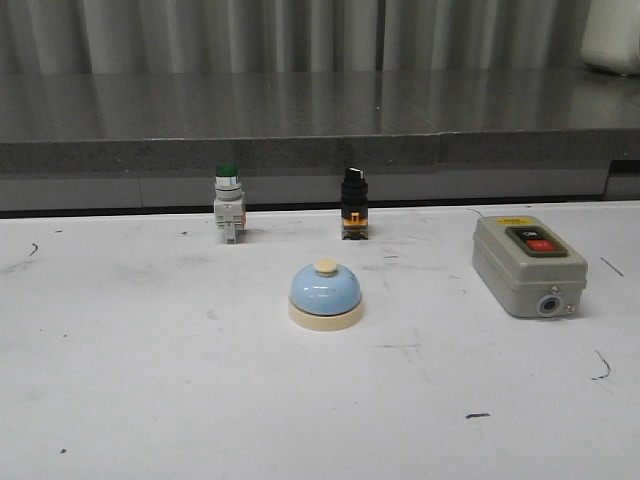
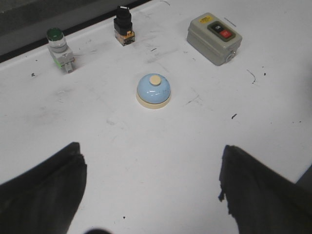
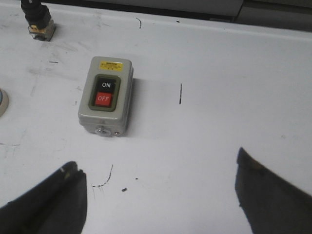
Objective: Place and press bell with both arms
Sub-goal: 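Move the right gripper over the bell and press its top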
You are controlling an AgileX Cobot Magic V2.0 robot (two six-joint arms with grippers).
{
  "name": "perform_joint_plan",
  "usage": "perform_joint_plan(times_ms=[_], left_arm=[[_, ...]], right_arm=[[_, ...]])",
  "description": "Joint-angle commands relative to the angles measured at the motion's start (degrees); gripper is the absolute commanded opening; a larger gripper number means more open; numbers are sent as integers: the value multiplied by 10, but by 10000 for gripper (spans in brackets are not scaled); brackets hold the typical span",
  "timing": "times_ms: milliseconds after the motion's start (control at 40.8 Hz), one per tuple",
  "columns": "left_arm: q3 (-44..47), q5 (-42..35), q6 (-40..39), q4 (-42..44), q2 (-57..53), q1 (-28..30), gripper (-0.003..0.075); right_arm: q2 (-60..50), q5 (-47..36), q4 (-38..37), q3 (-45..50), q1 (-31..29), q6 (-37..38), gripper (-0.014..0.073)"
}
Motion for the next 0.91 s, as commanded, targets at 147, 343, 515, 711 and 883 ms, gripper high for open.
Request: perform_joint_plan(times_ms=[147, 343, 515, 711, 883], left_arm=[[1, -34, -7, -4, -45, 1, 547], [1, -34, -7, -4, -36, 1, 547], [1, -35, -7, -4, -36, 1, 547], [1, -35, -7, -4, -36, 1, 547], [1, -35, -7, -4, -36, 1, 547]], right_arm=[[0, -40, -2, -19, -2, -3, 632], [4, -28, 24, -30, 6, -3, 632], [4, 6, 27, -76, 59, -30, 568], [14, 47, 29, -145, 154, -40, 141], [65, 71, 29, -203, 236, -50, -53]])
